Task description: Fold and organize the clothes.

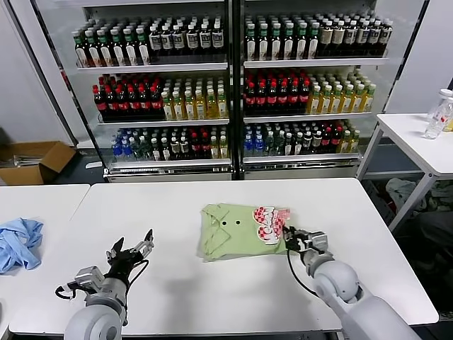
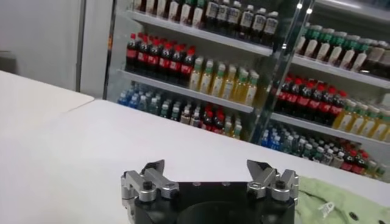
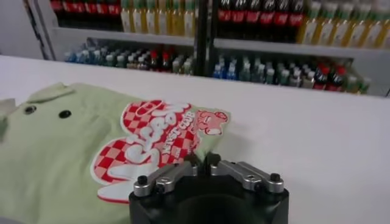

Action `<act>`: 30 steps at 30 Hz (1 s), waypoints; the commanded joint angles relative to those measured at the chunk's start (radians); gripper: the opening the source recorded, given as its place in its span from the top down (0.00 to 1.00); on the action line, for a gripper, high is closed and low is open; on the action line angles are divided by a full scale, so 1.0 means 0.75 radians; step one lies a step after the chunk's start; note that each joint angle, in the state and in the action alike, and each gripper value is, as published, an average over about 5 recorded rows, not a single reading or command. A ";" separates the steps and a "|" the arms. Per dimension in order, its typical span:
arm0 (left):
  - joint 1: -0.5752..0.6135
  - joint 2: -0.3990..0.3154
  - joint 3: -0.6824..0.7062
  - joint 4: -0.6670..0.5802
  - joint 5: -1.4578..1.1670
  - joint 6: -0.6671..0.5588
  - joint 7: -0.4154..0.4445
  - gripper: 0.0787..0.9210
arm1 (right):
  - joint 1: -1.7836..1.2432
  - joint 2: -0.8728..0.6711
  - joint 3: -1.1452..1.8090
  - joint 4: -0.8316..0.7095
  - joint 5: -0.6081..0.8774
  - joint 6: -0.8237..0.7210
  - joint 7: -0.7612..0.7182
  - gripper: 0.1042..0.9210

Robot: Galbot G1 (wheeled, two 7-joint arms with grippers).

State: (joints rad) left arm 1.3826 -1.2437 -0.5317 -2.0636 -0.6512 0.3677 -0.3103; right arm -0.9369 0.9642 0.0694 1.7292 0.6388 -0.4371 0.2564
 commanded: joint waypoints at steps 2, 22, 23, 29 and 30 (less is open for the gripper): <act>0.046 -0.017 0.013 -0.077 0.115 -0.039 0.048 0.12 | -0.262 -0.047 0.240 0.189 -0.271 0.299 0.001 0.77; 0.220 -0.034 -0.001 -0.305 0.279 -0.076 0.223 0.12 | -0.619 0.024 0.499 0.538 -0.367 0.401 -0.009 0.13; 0.226 -0.034 -0.003 -0.311 0.283 -0.077 0.226 0.12 | -0.623 0.026 0.498 0.545 -0.372 0.400 -0.008 0.13; 0.259 -0.039 -0.020 -0.345 0.292 -0.080 0.233 0.12 | -0.639 0.034 0.494 0.580 -0.401 0.386 -0.005 0.12; 0.266 -0.040 -0.022 -0.351 0.295 -0.081 0.235 0.12 | -0.641 0.034 0.493 0.584 -0.404 0.385 -0.005 0.12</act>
State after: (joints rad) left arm 1.5380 -1.2709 -0.5413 -2.2741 -0.4582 0.3115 -0.1632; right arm -1.3512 0.9827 0.3968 2.0936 0.3755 -0.1728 0.2514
